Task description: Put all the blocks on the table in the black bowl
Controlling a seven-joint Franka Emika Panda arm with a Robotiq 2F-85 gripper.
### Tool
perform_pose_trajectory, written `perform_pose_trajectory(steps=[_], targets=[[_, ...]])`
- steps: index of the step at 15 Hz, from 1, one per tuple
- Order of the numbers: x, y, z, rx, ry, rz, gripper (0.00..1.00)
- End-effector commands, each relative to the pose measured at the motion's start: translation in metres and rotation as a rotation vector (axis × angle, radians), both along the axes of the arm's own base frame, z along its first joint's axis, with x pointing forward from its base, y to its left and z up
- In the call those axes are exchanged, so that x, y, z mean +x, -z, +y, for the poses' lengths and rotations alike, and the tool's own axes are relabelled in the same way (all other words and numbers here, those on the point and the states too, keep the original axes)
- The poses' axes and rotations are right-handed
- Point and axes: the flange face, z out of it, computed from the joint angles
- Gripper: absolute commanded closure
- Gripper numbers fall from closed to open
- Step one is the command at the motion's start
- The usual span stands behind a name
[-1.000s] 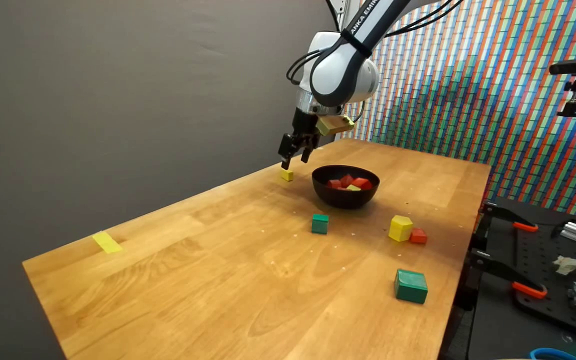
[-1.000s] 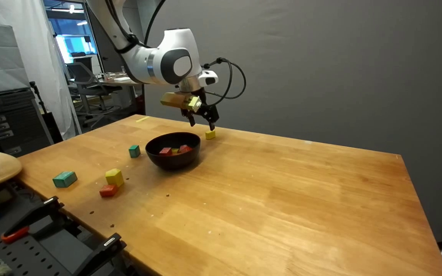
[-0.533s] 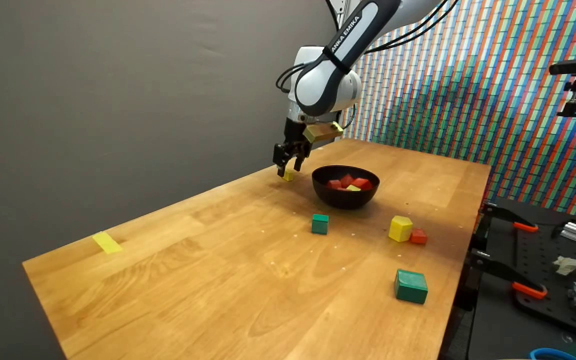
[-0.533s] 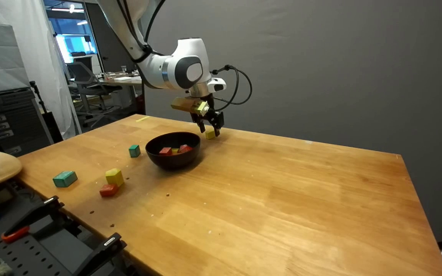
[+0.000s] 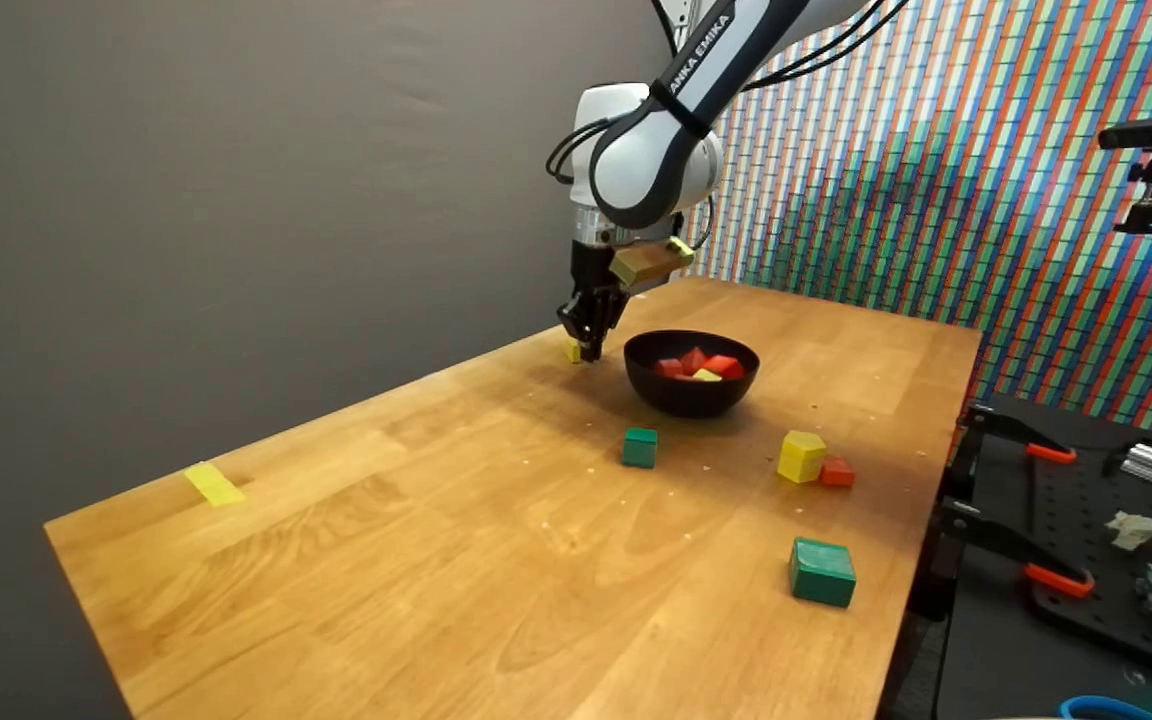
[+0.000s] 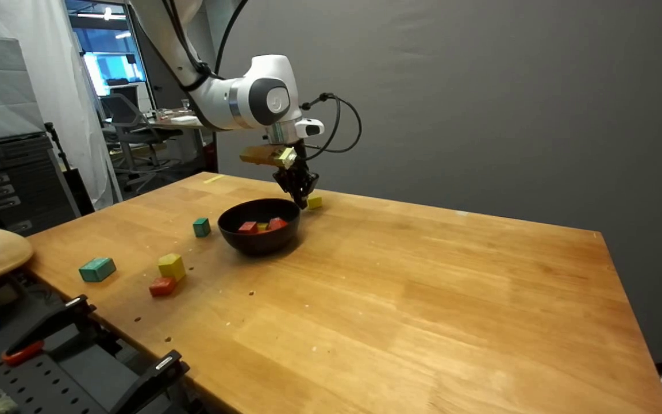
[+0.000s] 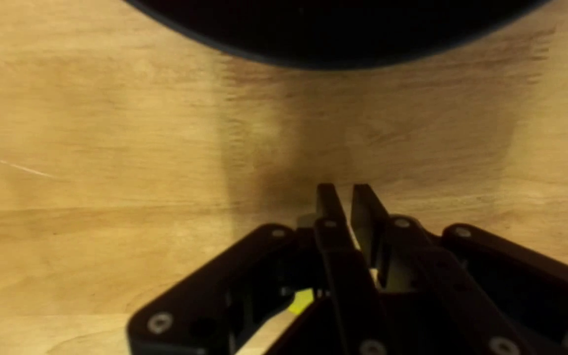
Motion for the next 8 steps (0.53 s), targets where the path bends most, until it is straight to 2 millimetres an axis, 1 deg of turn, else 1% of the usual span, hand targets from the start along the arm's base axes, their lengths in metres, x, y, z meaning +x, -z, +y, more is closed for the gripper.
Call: perform_pose_trajectory(steps=[1,2,3,4,6,7,8], targets=[[-0.048,-0.045,-0.017,-0.018,0.028,-0.017,0.97],[-0.059,-0.053,-0.022,-0.017,0.038,-0.018,0.94],[-0.065,-0.060,-0.029,-0.016,0.055,-0.019,0.92],[-0.071,-0.066,-0.035,-0.001,0.079,-0.023,0.68],[-0.077,-0.073,-0.039,0.040,0.116,-0.044,0.67],[-0.061,-0.059,-0.036,0.007,0.080,-0.009,0.85],[-0.065,-0.064,-0.039,0.014,0.091,-0.015,0.79]])
